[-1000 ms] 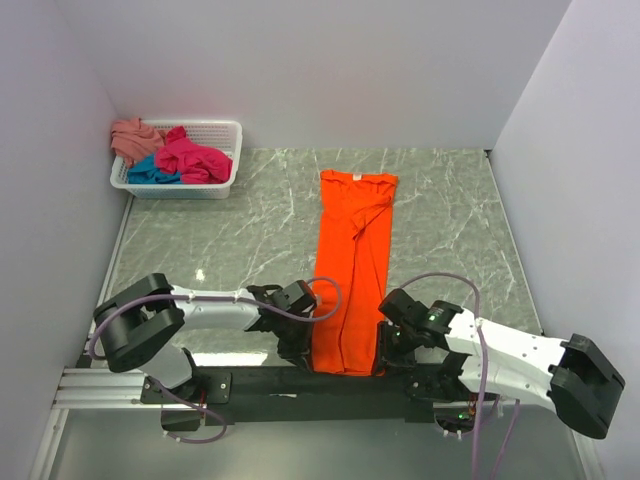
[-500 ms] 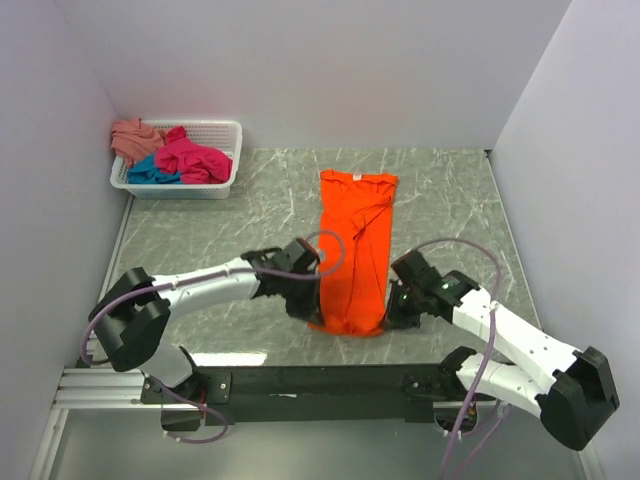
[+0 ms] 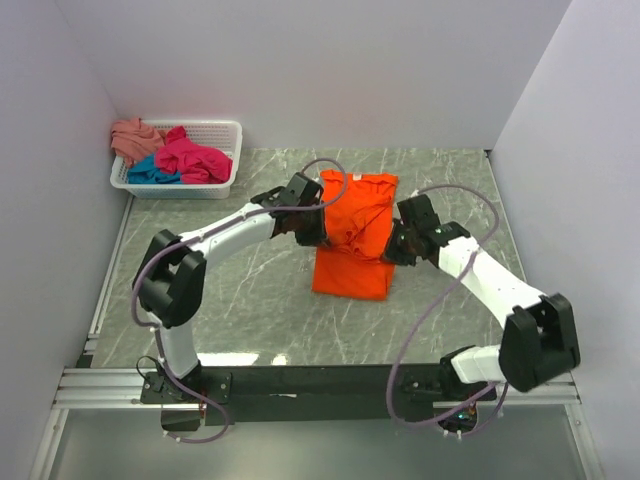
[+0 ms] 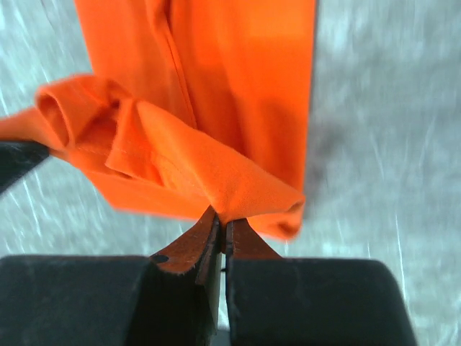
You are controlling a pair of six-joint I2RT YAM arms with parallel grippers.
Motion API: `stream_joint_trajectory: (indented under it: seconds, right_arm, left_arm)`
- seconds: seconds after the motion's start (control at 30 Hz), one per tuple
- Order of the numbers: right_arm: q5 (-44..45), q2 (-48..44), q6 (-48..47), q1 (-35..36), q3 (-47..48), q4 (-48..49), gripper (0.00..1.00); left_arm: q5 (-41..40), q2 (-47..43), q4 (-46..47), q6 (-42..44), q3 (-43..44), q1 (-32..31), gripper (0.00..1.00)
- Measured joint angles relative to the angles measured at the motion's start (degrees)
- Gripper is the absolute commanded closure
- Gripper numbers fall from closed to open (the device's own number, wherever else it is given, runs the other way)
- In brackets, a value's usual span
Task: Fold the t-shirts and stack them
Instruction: Fold the tshirt
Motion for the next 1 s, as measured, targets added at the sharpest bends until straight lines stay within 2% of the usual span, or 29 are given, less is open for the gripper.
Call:
stream_joint_trajectory:
  seconds: [0.37,0.47,0.57,0.63,0.67,0.7,0.73,0.77,0.8,0.87,0.9,0.97,1.0]
  right_arm:
    - [-2.38,15.32,-3.15,-4.09,9.33,5.73,1.00]
    - [-2.73,18.99,-3.23,-4.46,11.08,5.99,0.96]
    - [-3.15,21.90,-3.23,-5.03,12.68,6.23,0.92]
    - [-3.56,23.47,-3.06,-5.55,13.86,6.32,0.81]
    - [-3.72,24.09,-2.97,-5.84,14.45,6.32,0.74]
    - [-3.74,24.61,-2.91,-6.10,15.23,6.14,0.63]
    - [-3.72,25.11,-2.84,-6.32,15.96,6.10,0.59]
    - [-3.56,25.70,-3.02,-6.54,17.03,6.05,0.55]
    - [-3.56,26.23,-3.21,-6.75,17.99,6.23,0.49]
    - [-3.61,26.53,-3.21,-7.13,19.21,6.93,0.41]
    - [-3.72,26.47,-3.28,-7.21,19.50,7.06,0.32]
    - [-4.11,26.12,-3.61,-7.32,19.67,7.87,0.31]
    - [-4.39,25.75,-3.87,-7.43,19.41,8.17,0.23]
  left_arm:
    - [-1.18,9.27,-0.63,3.28,8.94,2.51,1.00]
    - [-0.87,10.32,-0.63,3.69,9.88,3.06,0.99]
    - [-0.50,12.37,-1.20,4.50,12.11,3.85,0.94]
    - [-0.11,14.69,-1.40,5.20,14.53,4.42,0.86]
    - [0.15,15.67,-1.33,5.60,15.37,4.70,0.69]
    - [0.42,16.44,-1.20,6.10,15.91,4.87,0.57]
    - [0.87,17.18,-1.25,6.51,16.44,5.18,0.44]
    - [1.25,17.62,-1.22,6.97,16.83,5.46,0.13]
    - [1.81,17.94,-1.16,7.23,17.18,5.73,0.01]
    - [2.73,18.05,-0.66,7.67,17.88,6.08,0.01]
    - [3.15,18.05,-0.50,7.74,18.49,6.29,0.01]
    - [3.58,17.99,-0.09,7.89,19.96,6.58,0.01]
    - [3.58,17.73,0.48,7.98,20.31,6.64,0.01]
